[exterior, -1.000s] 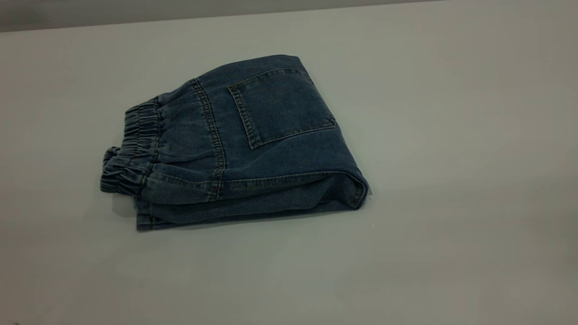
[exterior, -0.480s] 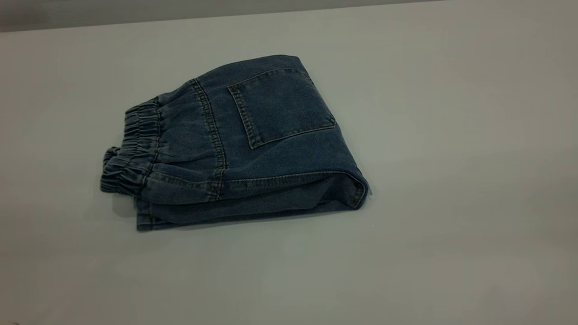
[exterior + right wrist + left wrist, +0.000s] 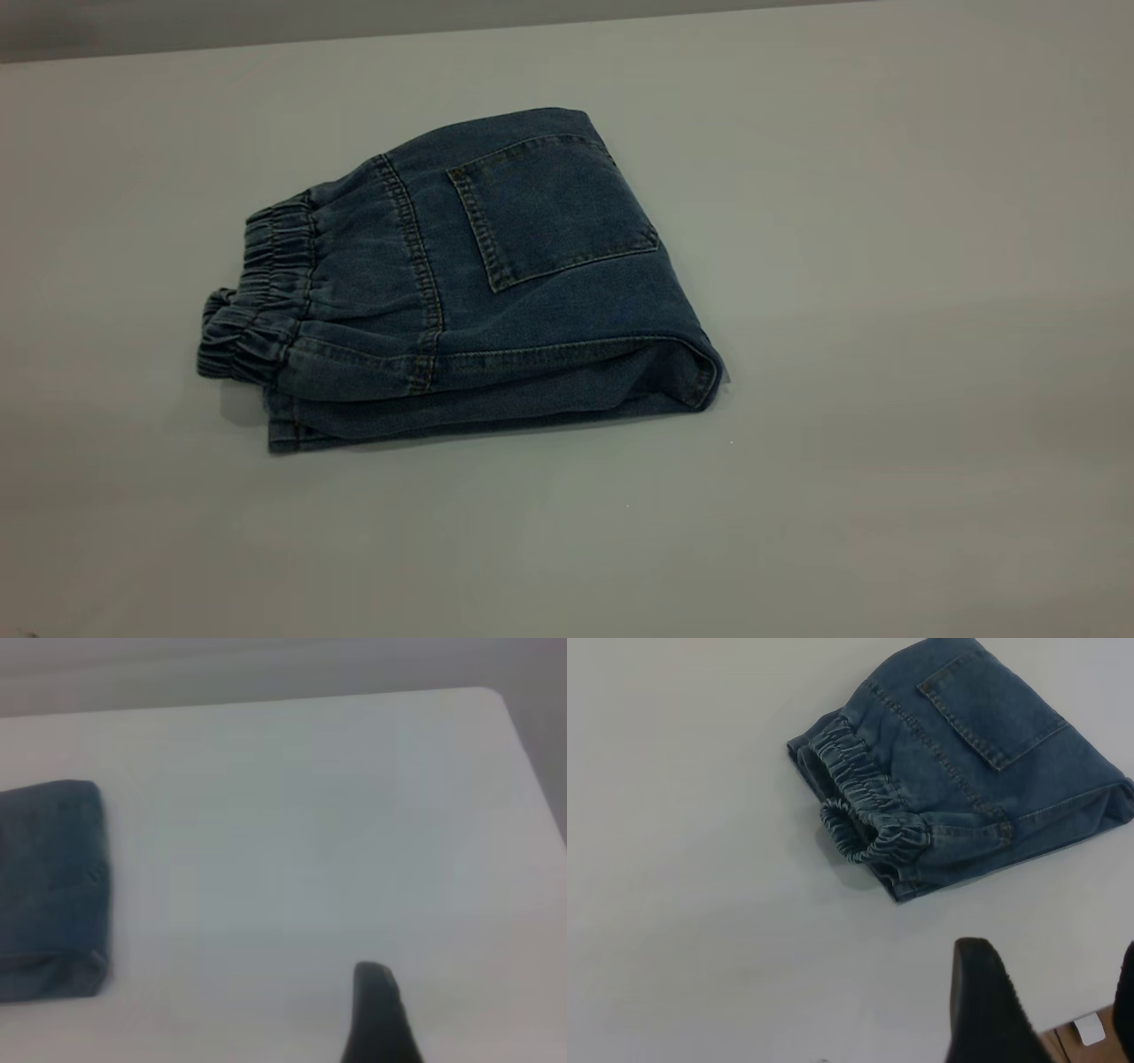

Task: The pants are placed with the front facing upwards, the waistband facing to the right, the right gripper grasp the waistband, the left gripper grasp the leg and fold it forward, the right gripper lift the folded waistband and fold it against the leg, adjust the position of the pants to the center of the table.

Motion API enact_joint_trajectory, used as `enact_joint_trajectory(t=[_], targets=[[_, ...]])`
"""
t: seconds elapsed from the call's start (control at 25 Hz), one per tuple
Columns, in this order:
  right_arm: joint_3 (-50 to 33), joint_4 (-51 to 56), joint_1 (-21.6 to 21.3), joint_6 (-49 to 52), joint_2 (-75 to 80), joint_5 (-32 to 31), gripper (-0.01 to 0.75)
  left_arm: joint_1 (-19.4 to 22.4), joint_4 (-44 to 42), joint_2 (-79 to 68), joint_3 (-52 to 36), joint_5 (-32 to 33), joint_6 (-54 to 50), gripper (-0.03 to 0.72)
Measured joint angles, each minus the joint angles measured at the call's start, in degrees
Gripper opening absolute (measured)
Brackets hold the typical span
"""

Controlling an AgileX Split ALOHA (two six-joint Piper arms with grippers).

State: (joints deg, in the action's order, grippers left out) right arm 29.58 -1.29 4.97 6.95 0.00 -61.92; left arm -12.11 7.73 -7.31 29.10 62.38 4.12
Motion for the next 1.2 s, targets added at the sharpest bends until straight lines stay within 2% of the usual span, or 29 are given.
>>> enact_joint_trajectory(t=[0.24, 0.64, 0.72, 0.92, 1.2], targets=[[0.0, 0.0, 0.1, 0.1, 0.0, 0.0, 0.398, 1.4, 0.0, 0.0, 0.0, 0.0, 0.1, 0.326], [0.0, 0.0, 0.2, 0.0, 0.0, 0.0, 0.398, 14.7, -0.1, 7.1, 0.0, -0.1, 0.1, 0.326], [0.0, 0.0, 0.2, 0.0, 0.0, 0.0, 0.398, 15.1, -0.1, 7.4, 0.1, 0.0, 0.1, 0.326], [0.0, 0.1, 0.2, 0.0, 0.0, 0.0, 0.398, 12.1, -0.2, 7.4, 0.1, 0.1, 0.1, 0.326], [0.0, 0.1, 0.2, 0.1, 0.0, 0.0, 0.398, 12.0, -0.1, 7.3, 0.1, 0.1, 0.1, 0.326]])
